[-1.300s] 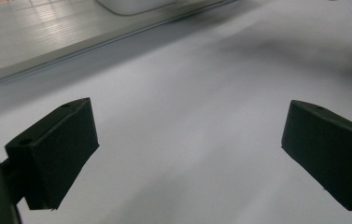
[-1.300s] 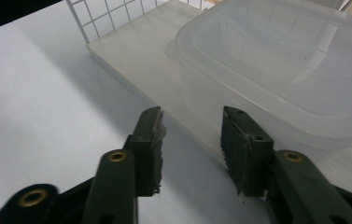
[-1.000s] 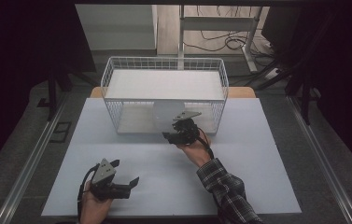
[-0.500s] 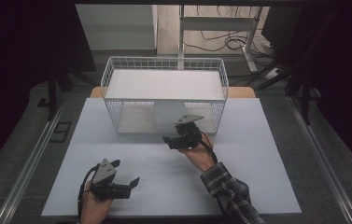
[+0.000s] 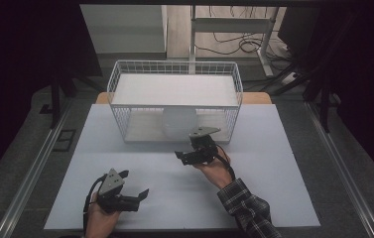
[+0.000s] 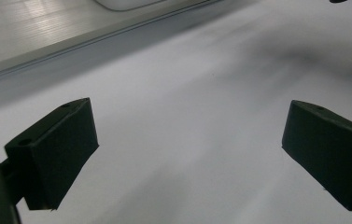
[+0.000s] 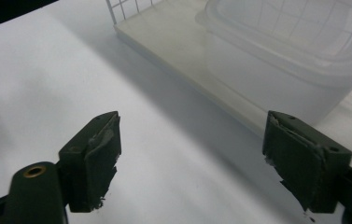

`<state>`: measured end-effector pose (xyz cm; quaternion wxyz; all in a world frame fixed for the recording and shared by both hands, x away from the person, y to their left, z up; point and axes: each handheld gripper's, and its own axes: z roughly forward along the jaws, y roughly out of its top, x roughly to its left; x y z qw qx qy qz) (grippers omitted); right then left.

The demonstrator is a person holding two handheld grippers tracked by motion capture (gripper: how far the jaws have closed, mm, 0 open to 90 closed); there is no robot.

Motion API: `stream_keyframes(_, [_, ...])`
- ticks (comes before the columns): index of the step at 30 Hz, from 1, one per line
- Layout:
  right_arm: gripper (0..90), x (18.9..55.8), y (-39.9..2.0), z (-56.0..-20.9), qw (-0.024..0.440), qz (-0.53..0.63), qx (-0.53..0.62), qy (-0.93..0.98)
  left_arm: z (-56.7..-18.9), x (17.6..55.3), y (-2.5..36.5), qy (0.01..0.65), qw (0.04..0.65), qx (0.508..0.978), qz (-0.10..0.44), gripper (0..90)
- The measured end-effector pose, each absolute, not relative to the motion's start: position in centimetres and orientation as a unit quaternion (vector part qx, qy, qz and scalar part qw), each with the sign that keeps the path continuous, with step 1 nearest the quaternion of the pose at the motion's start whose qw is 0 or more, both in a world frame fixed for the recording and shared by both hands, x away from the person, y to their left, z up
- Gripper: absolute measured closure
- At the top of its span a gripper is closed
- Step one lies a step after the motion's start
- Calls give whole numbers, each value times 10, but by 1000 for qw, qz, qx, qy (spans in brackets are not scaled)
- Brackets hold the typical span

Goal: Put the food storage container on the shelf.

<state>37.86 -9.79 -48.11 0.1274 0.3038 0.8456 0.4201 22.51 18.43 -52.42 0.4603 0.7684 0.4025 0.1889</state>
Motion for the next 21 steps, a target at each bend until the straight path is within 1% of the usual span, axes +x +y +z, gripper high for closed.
stream_keyframes(9, [129, 369, -114, -484, 132, 421, 309, 843, -525, 226, 183, 400, 457, 773, 186, 22])
stream_keyframes(21, [111, 358, -130, -481, 139, 424, 309, 840, -525, 226, 182, 398, 452, 775, 189, 21])
